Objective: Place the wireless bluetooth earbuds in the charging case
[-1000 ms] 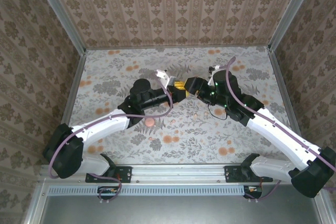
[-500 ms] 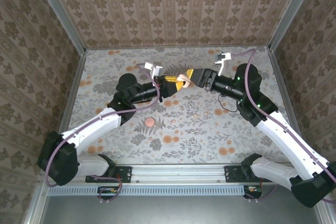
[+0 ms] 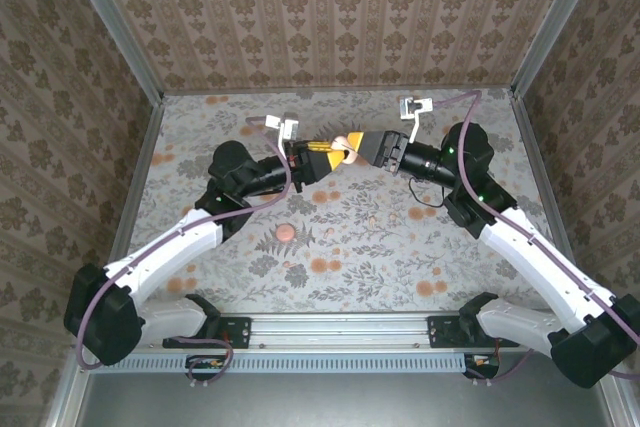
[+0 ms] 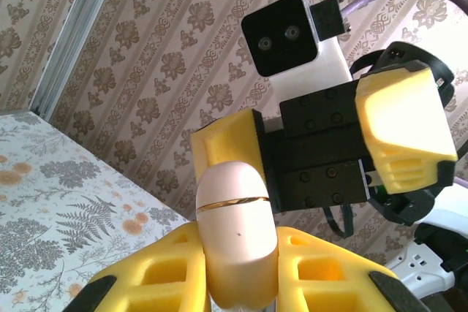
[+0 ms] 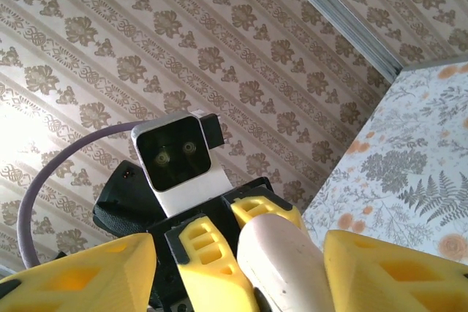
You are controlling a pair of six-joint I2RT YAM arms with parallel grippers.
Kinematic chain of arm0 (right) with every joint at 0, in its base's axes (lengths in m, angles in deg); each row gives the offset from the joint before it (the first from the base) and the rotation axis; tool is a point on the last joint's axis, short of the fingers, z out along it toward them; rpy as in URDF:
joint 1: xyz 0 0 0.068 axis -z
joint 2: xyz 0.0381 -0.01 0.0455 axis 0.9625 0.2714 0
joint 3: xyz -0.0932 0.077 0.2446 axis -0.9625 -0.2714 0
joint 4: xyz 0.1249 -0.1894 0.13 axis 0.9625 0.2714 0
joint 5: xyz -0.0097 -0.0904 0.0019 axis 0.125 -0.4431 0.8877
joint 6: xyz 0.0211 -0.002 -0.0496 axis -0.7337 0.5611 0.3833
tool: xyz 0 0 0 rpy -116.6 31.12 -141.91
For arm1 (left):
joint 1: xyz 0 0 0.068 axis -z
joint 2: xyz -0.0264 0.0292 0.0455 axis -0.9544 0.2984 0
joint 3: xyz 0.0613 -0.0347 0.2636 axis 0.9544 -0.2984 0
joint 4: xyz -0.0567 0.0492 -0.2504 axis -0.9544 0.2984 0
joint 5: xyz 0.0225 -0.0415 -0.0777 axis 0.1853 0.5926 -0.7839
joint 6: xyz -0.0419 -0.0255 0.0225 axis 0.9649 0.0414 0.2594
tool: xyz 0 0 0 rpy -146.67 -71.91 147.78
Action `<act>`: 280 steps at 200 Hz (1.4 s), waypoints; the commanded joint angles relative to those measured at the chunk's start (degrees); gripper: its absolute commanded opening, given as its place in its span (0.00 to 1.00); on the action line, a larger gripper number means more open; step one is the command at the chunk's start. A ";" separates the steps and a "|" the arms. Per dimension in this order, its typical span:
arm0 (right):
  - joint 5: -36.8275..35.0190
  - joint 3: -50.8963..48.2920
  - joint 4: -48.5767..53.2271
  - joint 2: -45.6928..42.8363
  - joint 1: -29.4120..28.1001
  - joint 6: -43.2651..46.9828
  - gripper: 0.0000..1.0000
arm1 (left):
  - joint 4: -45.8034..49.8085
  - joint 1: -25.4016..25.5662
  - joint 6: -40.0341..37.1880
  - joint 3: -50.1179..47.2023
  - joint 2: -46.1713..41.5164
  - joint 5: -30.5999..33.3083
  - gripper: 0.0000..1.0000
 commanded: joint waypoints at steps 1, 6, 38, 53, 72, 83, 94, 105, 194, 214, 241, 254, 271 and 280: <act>1.68 -1.70 -2.63 -0.36 0.28 -1.40 0.66 | -4.07 -0.07 1.99 2.26 -1.74 -0.71 0.03; 1.47 -1.77 -2.10 -0.49 0.37 -1.17 0.67 | -4.16 -0.11 2.20 2.29 -1.84 -0.72 0.03; 1.67 -2.21 -1.84 -0.90 0.32 -0.63 0.68 | -5.06 -0.13 3.39 2.30 -2.28 -0.94 0.02; 2.99 -2.23 -3.24 -0.67 0.39 -1.08 0.64 | -5.88 -0.07 4.05 2.19 -2.31 -0.80 0.02; 5.18 -2.20 -6.12 -0.14 0.37 -2.30 0.57 | -6.93 -0.07 4.87 2.05 -2.14 -0.76 0.02; 6.28 -2.14 -7.54 0.29 0.37 -3.07 0.53 | -7.60 -0.15 5.39 2.03 -1.92 -0.62 0.02; 6.89 -2.03 -7.92 0.62 0.37 -3.29 0.50 | -8.30 -0.09 5.99 1.98 -1.65 -0.67 0.02; 7.23 -1.99 -7.76 0.74 0.37 -3.15 0.47 | -8.82 -0.09 6.38 2.06 -1.40 -0.80 0.02; 10.83 -1.31 -8.59 1.65 0.37 0.14 0.23 | -7.41 -0.06 7.99 2.10 0.25 -3.31 0.11; 10.76 -0.61 -4.76 0.85 0.52 3.16 0.20 | -4.04 -0.38 6.17 2.10 -0.78 -3.89 0.21; 12.60 0.39 -1.63 0.28 1.63 5.27 0.16 | -0.47 -1.61 4.13 2.63 -2.32 -6.32 0.38; 13.36 0.69 0.05 -0.15 1.94 6.89 0.15 | 2.18 -2.60 2.92 3.16 -3.19 -7.84 0.48; 13.96 1.32 2.96 -0.97 2.03 10.28 0.15 | 6.37 -3.94 0.86 3.71 -4.60 -9.25 0.57; 14.22 1.60 4.46 -1.43 2.04 12.22 0.15 | 8.93 -4.56 -0.68 3.95 -5.37 -9.82 0.61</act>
